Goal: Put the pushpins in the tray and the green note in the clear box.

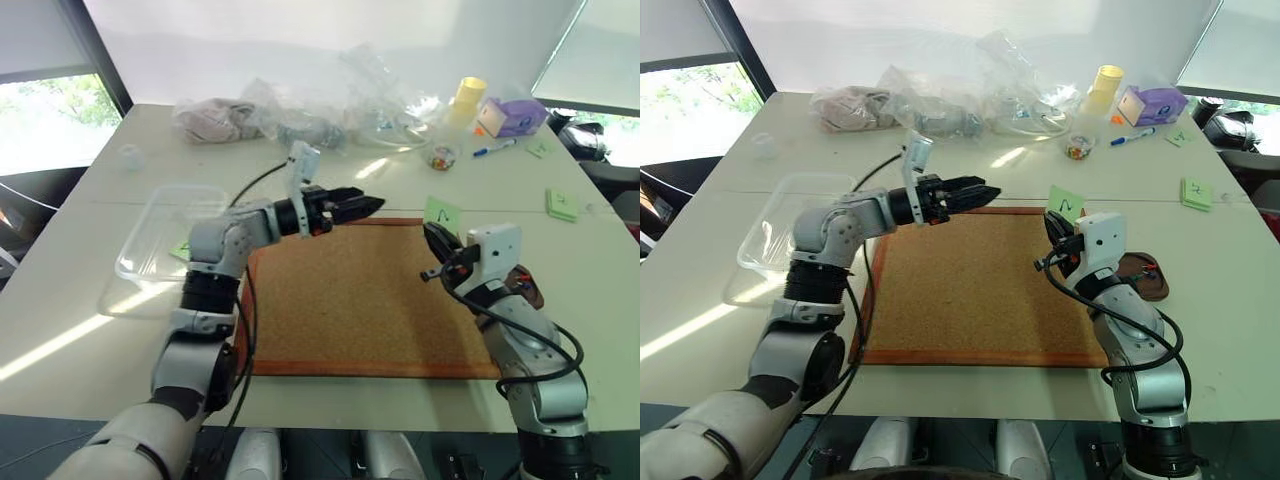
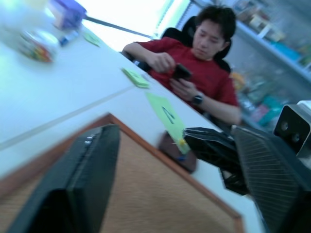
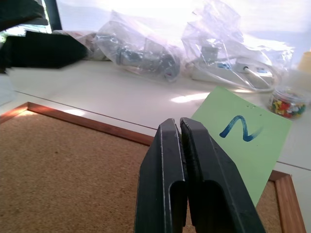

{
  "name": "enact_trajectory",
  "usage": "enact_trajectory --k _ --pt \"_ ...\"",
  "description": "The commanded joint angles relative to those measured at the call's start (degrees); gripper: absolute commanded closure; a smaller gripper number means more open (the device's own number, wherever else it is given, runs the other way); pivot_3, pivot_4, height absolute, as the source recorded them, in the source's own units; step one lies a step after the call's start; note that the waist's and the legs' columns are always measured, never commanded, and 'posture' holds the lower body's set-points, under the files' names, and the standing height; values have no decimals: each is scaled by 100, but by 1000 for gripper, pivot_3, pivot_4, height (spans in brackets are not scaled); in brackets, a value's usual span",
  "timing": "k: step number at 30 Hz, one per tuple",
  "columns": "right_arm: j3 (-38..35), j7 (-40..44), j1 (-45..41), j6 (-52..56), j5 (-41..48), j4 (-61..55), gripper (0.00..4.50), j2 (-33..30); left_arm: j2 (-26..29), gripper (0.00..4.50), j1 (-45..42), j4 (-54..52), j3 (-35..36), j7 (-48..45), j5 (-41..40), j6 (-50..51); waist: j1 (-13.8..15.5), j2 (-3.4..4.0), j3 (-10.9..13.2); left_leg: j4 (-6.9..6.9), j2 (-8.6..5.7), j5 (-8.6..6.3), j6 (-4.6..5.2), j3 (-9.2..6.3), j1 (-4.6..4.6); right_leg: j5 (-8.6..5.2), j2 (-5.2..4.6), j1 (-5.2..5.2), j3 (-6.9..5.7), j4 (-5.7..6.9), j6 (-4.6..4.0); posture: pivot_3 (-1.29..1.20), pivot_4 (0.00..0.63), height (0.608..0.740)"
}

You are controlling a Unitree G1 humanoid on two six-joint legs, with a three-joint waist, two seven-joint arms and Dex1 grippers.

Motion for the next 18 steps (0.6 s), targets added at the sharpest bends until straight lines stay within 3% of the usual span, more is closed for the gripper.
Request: enact_trajectory --k 1,9,17,18 --pt "-37 -9 -33 67 -28 -506 4500 -128 -242 17 -535 536 298 348 -303 381 1 -2 1 0 -1 0 0 -5 -1 0 2 0 0 0 0 0 150 737" --pt "112 -62 11 315 -131 -1037 4500 -206 -745 17 -1379 1917 952 738 -614 244 -20 -4 3 -3 -22 0 -1 -44 -2 -1 7 3 0 -1 -1 0 150 737" --pt "290 -68 81 494 -253 -1349 4500 -218 -959 17 -1773 2650 873 466 -423 -211 -72 -5 3 -4 -32 1 -2 -58 -6 -1 5 5 0 -3 -1 0 150 737" --pt "302 -70 87 503 -267 -1369 4500 -216 -960 267 -1776 2688 798 409 -349 -283 -78 -5 3 -4 -32 1 -2 -58 -5 -1 5 5 0 -3 -1 0 150 737"
